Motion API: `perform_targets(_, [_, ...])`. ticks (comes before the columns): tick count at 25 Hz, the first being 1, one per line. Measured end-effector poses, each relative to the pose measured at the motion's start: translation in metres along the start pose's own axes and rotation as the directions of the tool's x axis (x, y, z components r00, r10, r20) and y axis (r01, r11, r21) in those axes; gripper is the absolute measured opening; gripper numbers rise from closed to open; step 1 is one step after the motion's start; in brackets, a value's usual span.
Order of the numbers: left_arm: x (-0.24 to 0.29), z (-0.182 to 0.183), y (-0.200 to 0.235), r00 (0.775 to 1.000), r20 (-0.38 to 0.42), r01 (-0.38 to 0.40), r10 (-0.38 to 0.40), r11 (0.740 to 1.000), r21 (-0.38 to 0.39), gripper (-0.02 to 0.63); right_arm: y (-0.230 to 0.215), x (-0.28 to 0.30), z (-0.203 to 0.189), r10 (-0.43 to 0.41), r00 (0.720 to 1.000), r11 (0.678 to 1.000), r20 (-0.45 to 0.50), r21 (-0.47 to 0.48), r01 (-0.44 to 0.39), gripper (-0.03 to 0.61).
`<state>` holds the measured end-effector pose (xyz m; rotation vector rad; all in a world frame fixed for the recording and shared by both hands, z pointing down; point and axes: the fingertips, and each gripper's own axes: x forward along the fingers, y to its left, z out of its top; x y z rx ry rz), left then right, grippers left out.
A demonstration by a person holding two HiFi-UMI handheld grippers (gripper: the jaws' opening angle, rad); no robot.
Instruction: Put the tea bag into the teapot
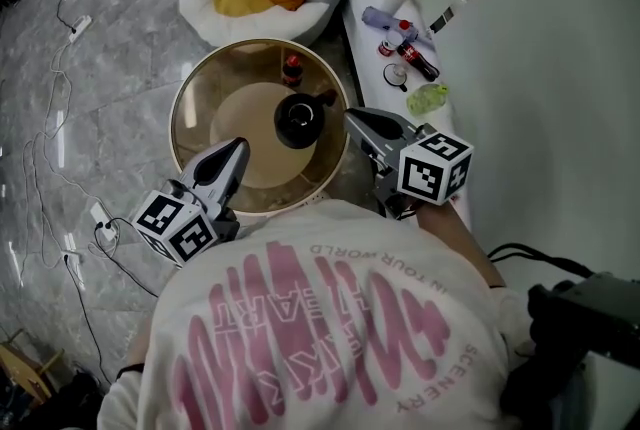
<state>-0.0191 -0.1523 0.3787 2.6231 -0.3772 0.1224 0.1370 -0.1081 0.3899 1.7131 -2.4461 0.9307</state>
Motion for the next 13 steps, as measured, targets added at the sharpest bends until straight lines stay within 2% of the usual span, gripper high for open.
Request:
perform_targets(6, [0.001,0.000,0.000,1.000,-0.024,-0.006,0.006,1.000,-0.009,0.015,-0.006,-0.001,-0.004,-0.015,1.000,1.000,-0.014,0.014,0.015,0.005])
perform_targets(13, [-0.005,-0.007,0.013,1.000,-0.004,-0.009,0.009,1.000,-0.029,0.015,-0.004,0.009,-0.001,-0.014,1.000,1.000,-0.023,0.002,0.014,0.005])
